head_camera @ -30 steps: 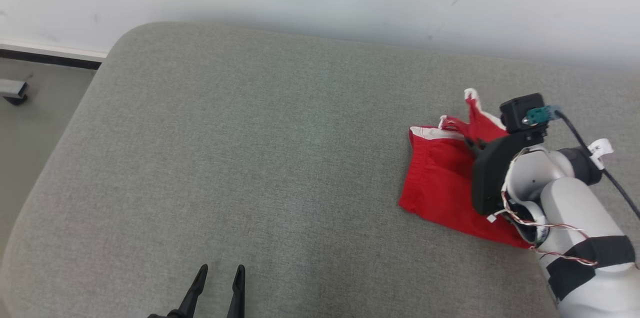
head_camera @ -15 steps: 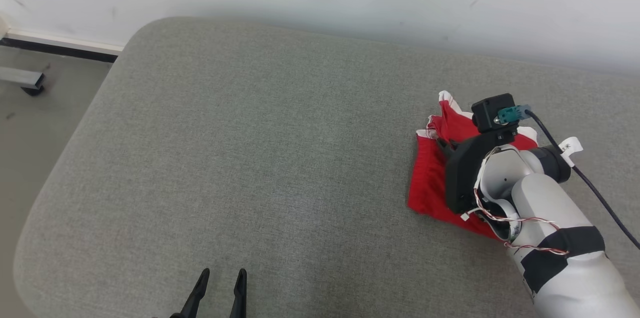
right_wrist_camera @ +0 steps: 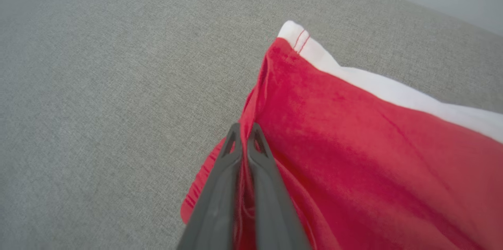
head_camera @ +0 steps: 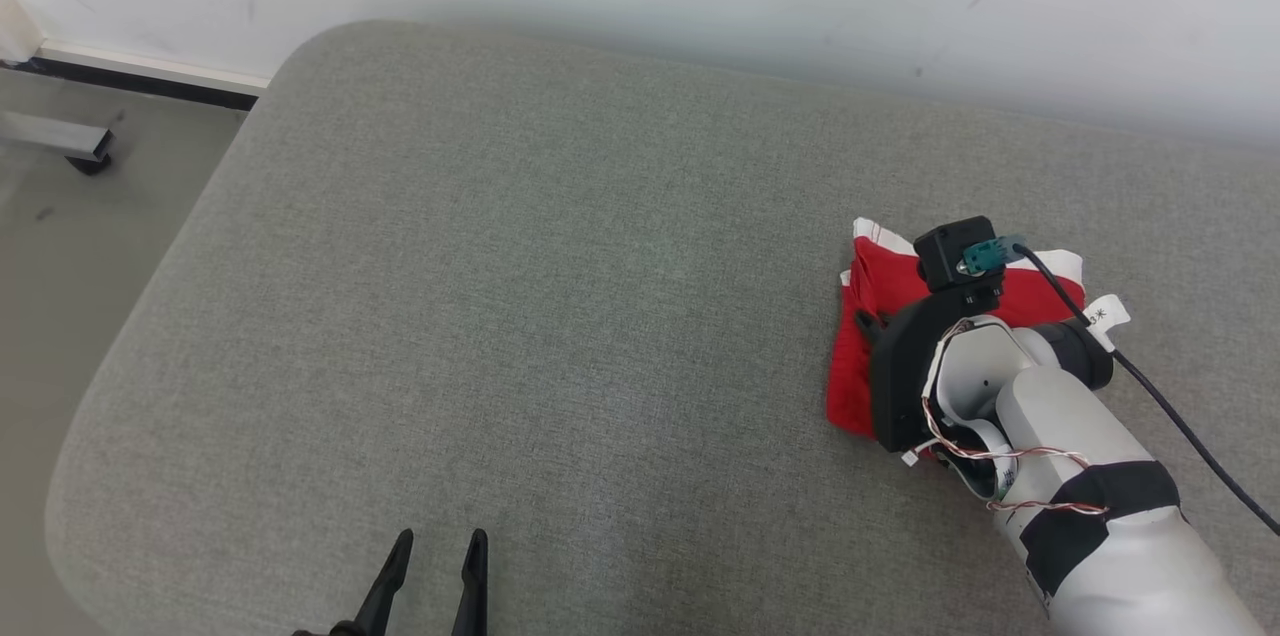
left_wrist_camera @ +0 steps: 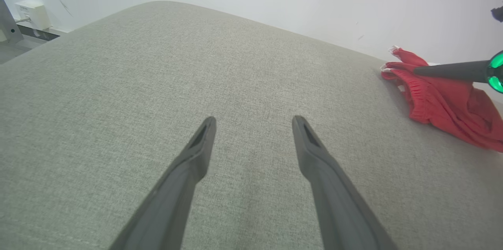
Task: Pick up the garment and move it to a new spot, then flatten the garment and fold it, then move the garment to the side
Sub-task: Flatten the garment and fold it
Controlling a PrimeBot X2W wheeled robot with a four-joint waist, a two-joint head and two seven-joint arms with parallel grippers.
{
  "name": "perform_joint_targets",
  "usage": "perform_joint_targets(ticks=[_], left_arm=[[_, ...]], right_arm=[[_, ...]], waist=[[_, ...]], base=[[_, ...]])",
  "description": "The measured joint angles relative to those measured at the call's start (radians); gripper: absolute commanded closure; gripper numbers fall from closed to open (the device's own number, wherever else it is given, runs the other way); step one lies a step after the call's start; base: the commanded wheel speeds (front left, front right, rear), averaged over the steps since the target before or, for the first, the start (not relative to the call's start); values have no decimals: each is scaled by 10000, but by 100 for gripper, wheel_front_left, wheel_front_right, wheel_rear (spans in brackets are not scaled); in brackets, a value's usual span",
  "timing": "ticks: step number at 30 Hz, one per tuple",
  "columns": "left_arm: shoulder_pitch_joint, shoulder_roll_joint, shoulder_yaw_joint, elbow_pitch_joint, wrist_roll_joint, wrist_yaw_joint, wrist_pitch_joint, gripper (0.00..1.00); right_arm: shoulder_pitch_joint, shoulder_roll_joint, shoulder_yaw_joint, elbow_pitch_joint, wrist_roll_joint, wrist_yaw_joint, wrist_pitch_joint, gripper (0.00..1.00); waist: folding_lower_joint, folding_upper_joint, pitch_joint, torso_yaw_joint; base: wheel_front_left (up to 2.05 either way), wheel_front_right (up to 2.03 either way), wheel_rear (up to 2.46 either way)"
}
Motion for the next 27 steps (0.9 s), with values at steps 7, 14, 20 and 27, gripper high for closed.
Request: perform_joint_targets(ticks=[7,14,20,27], left_arm=[[26,-13,221,-79,59,0,0,0],[190,-15,357,-75,134,2,0,0],[337,-17,376,-69,150,2,0,0],[410,-17,353,-79,123,2,0,0]], right_arm=[[-133,-36,245,-299,560,0,-560,0],[-118,-453,-23,-805,1016,0,-1057,0],[573,-1066,-654,-851,746,0,-1538,0],[1768,-1407,-1732,-617,-54,0,-2251,0]], waist=[[0,0,-214,-140],[0,0,-579,-364],[-1,-1,-872,-520],[-1,0,-1000,-542]], base=[[0,0,0],[0,0,0],[0,0,0],[0,0,0]])
